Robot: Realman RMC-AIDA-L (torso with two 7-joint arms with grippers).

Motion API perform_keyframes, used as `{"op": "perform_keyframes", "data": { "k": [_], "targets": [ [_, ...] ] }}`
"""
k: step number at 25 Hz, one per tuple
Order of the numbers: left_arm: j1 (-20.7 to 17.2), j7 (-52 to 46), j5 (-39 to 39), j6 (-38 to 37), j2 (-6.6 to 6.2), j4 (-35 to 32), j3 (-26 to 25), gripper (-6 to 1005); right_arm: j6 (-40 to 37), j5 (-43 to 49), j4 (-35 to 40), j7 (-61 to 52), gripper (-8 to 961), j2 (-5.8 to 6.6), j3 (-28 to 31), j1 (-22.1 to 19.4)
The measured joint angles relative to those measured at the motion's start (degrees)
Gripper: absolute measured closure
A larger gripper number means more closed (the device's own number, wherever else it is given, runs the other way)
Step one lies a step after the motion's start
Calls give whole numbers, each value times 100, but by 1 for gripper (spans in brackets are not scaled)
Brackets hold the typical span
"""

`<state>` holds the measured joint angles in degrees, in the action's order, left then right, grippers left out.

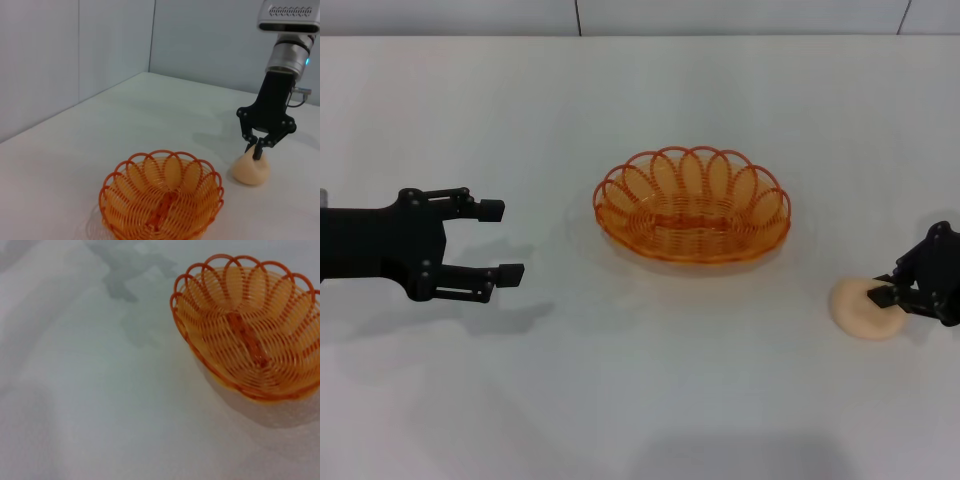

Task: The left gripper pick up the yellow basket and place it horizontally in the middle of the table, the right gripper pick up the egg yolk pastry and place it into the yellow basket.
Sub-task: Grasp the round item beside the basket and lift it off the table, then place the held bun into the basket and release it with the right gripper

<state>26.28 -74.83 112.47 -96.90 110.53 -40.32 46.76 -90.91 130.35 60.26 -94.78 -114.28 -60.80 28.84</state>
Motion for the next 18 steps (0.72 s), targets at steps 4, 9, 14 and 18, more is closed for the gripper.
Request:
{"op": "perform_keyframes", "data": {
  "k": [4, 9, 14, 18],
  "targets": [
    [0, 19, 12, -2, -1, -2, 0, 136, -394, -138, 114, 48, 898, 24, 310, 92],
    [0, 21, 17, -13, -4, -3, 0, 136, -638, -610, 318, 81, 912, -12, 560, 175],
    [4, 19, 26, -47, -5, -3, 0, 136, -473, -1403, 286, 116, 914, -112, 439, 173],
    [18, 4, 25, -49, -1, -8, 0, 136, 178, -2174, -31, 254, 915, -124, 85, 112]
  ]
}}
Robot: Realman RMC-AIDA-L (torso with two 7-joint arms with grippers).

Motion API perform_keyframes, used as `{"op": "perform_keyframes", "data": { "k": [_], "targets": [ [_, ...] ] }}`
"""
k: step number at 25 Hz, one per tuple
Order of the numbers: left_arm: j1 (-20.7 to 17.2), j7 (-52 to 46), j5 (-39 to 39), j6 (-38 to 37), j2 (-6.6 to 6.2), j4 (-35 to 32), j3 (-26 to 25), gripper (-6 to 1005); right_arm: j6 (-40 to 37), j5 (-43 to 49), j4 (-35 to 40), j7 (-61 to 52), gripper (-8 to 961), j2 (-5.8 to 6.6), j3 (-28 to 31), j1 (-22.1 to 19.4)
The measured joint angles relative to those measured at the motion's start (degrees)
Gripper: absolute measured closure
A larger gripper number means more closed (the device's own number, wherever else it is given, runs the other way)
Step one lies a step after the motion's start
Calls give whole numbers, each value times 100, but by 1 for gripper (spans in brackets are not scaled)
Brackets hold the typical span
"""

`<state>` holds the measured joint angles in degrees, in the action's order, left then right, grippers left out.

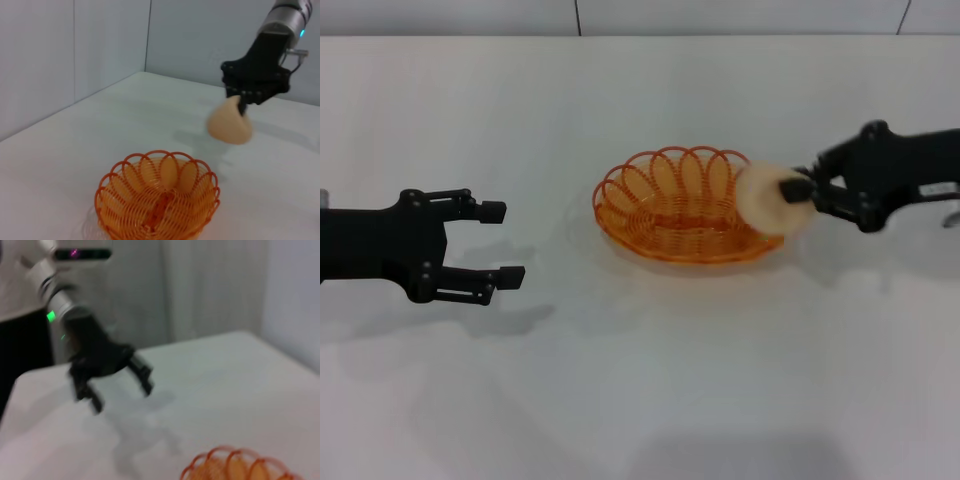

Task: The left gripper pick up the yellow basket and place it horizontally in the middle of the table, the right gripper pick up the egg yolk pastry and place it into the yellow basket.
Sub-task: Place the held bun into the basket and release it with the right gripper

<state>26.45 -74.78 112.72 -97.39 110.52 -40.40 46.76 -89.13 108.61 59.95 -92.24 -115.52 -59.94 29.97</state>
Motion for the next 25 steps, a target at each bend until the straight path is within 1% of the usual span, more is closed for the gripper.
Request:
{"op": "perform_keyframes", "data": {
  "k": [6, 10, 14, 19, 24, 25],
  "targets": [
    [4, 11, -3, 31, 6, -3, 0, 136, 1137, -841, -589, 398, 916, -14, -731, 47],
    [33, -2, -2, 43, 12, -4, 0, 136, 1926, -1157, -659, 469, 917, -24, -1332, 29],
    [42, -22, -1, 45, 16, -4, 0, 136, 2391, -1268, -713, 491, 918, -31, -1792, 43],
    [45, -25, 1, 45, 22, -3, 0, 136, 2715, -1328, -751, 499, 919, -39, -2040, 42],
    [45, -27, 0, 45, 22, -3, 0, 136, 2912, -1436, -805, 512, 743, -41, -2113, 14],
    [44, -27, 0, 45, 22, -3, 0, 136, 2917, -1439, -810, 513, 722, -40, -2114, 13]
  ]
}}
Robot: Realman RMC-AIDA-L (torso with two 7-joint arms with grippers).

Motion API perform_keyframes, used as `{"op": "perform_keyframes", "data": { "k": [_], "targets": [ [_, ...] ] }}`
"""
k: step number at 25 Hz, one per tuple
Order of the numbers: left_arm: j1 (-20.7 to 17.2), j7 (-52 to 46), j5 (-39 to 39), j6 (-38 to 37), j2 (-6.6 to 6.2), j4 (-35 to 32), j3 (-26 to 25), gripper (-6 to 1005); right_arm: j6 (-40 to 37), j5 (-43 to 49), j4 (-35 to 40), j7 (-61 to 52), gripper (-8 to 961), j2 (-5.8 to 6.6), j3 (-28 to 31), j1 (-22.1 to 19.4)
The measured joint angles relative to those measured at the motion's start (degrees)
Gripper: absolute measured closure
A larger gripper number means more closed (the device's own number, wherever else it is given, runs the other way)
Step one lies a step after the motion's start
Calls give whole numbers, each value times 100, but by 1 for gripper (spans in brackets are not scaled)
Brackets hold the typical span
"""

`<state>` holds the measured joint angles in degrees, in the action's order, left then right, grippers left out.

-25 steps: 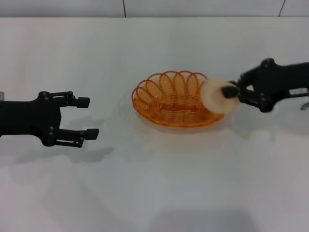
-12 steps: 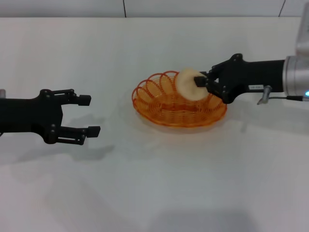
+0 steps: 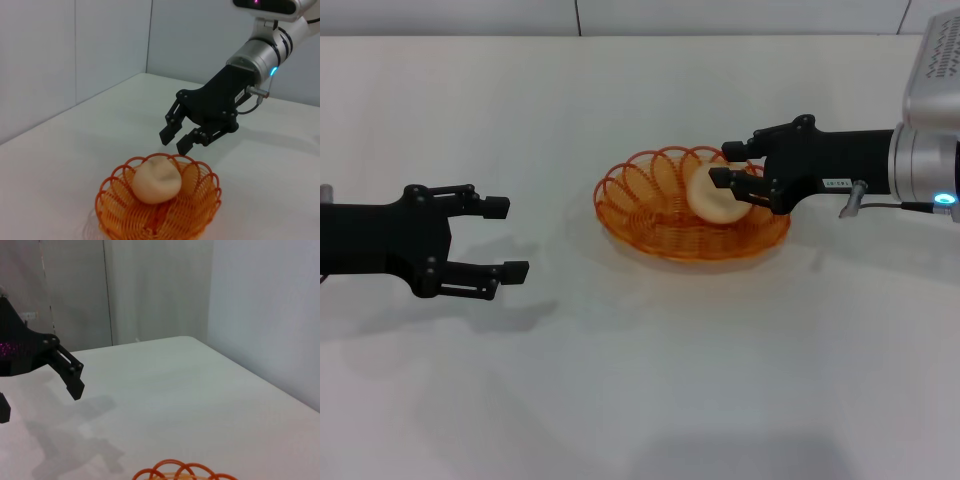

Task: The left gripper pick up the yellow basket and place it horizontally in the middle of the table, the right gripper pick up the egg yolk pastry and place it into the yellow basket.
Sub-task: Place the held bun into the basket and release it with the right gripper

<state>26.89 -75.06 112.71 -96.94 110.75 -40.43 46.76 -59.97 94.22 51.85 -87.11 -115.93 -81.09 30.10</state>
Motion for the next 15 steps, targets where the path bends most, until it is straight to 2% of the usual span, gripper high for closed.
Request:
{"op": "perform_keyframes", "data": {
  "k": [5, 9, 15],
  "targets": [
    [0, 0, -3, 0, 0, 0, 0, 136, -56, -4, -8, 1, 616, 1, 5, -23],
    [0, 0, -5, -3, 0, 0, 0, 136, -383, -7, 0, 14, 531, 48, 126, -82],
    [0, 0, -5, -9, -6, 0, 0, 136, -1748, 47, -127, 455, 321, 100, 1191, -233]
  ]
}}
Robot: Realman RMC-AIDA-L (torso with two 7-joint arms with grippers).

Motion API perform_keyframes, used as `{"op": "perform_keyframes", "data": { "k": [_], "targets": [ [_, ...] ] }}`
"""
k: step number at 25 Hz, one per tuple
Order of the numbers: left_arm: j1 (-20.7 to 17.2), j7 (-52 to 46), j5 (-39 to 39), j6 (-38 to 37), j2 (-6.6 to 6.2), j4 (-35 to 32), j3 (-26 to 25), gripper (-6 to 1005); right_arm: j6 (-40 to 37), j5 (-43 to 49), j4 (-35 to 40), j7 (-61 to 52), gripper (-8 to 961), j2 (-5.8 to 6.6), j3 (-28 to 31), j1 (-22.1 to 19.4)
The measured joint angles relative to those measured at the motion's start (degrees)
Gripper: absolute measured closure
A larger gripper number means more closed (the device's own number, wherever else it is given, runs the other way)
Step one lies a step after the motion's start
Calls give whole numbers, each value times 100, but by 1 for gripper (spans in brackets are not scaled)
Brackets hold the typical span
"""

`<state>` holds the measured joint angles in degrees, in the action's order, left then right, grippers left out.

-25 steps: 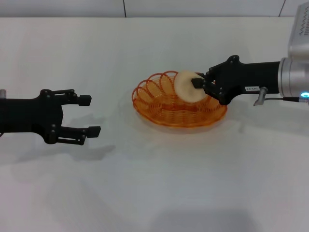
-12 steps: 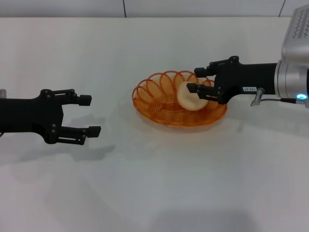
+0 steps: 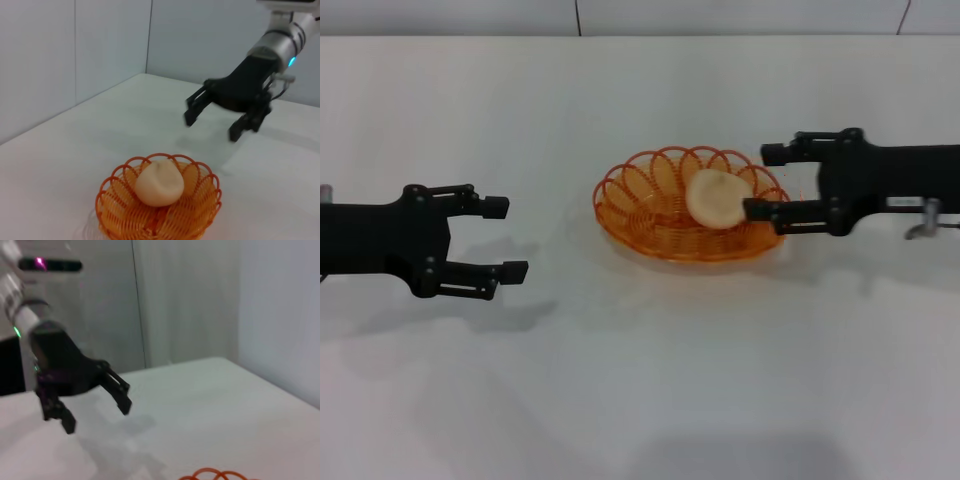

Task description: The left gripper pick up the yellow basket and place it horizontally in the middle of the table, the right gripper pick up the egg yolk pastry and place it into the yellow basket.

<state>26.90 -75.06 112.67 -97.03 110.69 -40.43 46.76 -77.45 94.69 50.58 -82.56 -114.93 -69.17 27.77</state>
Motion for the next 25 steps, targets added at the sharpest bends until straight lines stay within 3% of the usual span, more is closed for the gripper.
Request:
{"op": "perform_keyframes", "data": {
  "k": [4, 9, 25],
  "targets": [
    [3, 0, -15, -17, -31, 0, 0, 136, -740, 14, -312, 316, 239, 129, 568, -20],
    [70, -3, -20, -56, -49, 0, 2, 136, -1079, 126, -602, 556, 224, 292, 634, -21],
    [252, -208, 79, -275, -80, 14, 45, 136, -1246, 629, -691, 717, 224, 307, 657, -129]
  ]
}}
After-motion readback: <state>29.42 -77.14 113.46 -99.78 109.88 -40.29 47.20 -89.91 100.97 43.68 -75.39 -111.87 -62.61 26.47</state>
